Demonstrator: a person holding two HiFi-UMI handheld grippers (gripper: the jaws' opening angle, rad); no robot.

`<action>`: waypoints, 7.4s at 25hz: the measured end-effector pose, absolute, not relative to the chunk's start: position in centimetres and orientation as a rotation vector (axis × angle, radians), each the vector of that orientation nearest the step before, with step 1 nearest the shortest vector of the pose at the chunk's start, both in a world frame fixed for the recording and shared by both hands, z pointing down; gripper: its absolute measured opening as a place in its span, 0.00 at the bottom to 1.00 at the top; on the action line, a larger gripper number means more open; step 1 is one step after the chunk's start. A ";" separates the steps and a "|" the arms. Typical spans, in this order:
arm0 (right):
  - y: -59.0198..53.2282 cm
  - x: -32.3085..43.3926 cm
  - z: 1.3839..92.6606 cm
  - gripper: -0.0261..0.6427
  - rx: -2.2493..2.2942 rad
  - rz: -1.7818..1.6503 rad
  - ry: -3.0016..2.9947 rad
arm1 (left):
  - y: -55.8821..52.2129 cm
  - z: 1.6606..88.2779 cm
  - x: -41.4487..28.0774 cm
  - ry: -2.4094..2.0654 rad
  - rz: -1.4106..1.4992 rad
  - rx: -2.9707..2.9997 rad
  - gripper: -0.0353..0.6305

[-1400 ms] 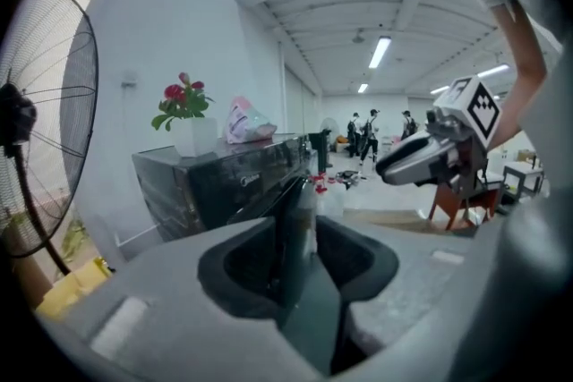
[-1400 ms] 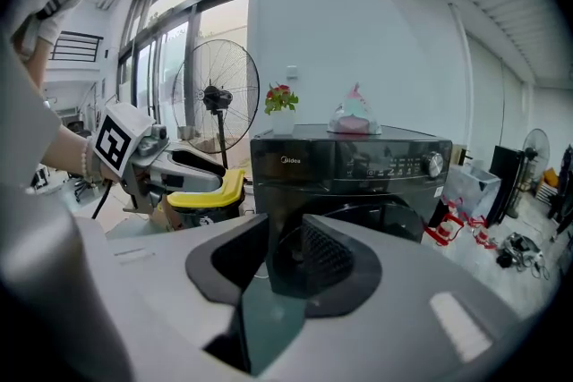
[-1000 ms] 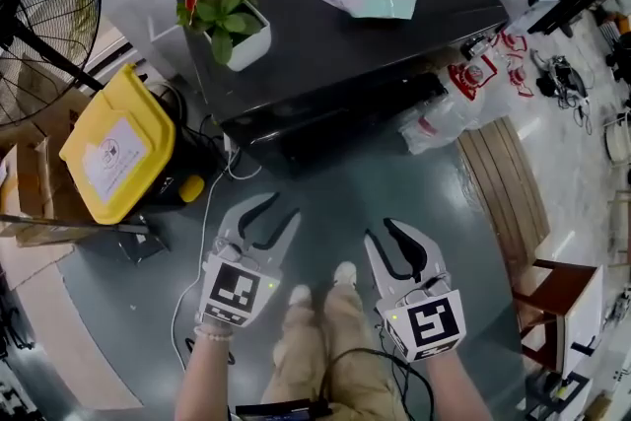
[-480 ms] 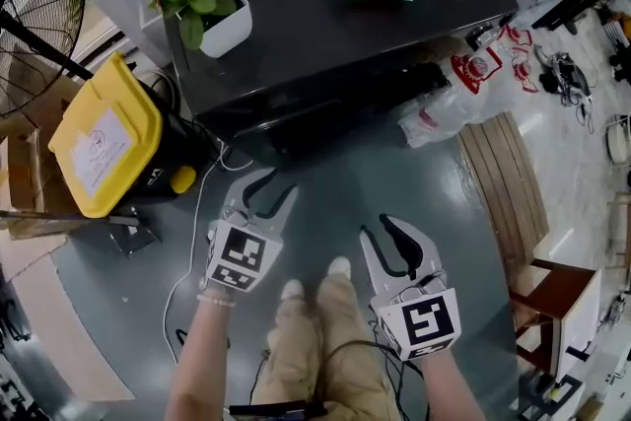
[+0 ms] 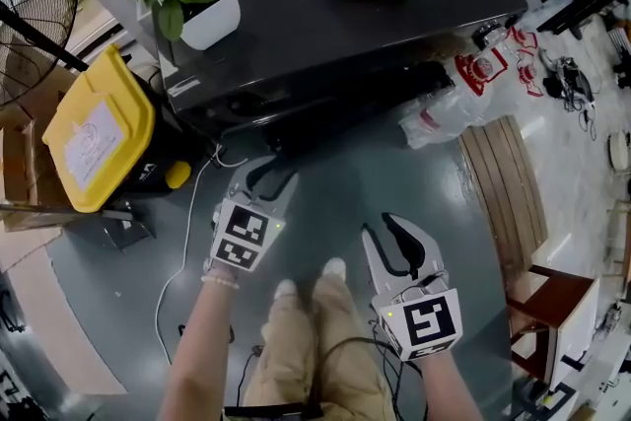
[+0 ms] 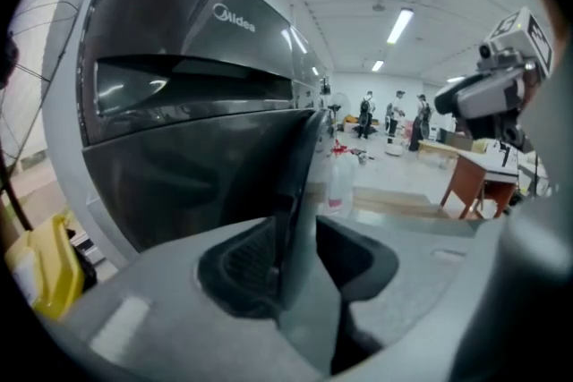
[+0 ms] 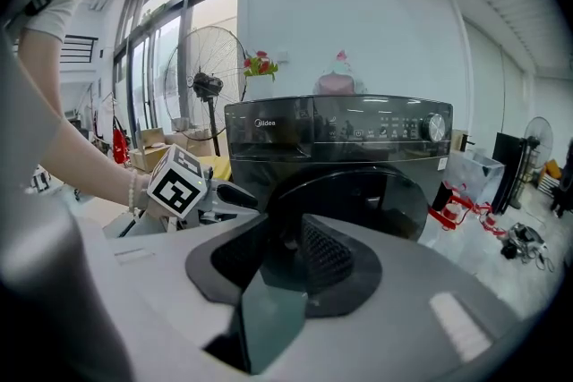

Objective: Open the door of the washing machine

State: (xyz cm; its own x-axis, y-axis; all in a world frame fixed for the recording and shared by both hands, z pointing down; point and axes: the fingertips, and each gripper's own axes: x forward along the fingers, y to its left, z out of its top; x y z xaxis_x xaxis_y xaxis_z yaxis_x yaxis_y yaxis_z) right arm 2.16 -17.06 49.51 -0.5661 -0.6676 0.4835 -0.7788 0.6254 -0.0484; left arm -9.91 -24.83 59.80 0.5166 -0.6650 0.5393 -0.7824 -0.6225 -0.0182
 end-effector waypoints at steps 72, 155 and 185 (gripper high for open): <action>-16.7 5.7 50.7 0.28 1.261 0.530 -2.353 | -20.3 62.2 -4.1 -1.017 0.946 2.545 0.12; -11.3 23.1 57.9 0.19 1.684 0.763 -1.786 | -16.1 47.8 -2.5 -1.033 0.688 2.679 0.04; -14.1 37.2 55.8 0.05 1.857 0.483 -1.569 | -16.3 44.6 -2.0 -1.056 0.657 2.672 0.04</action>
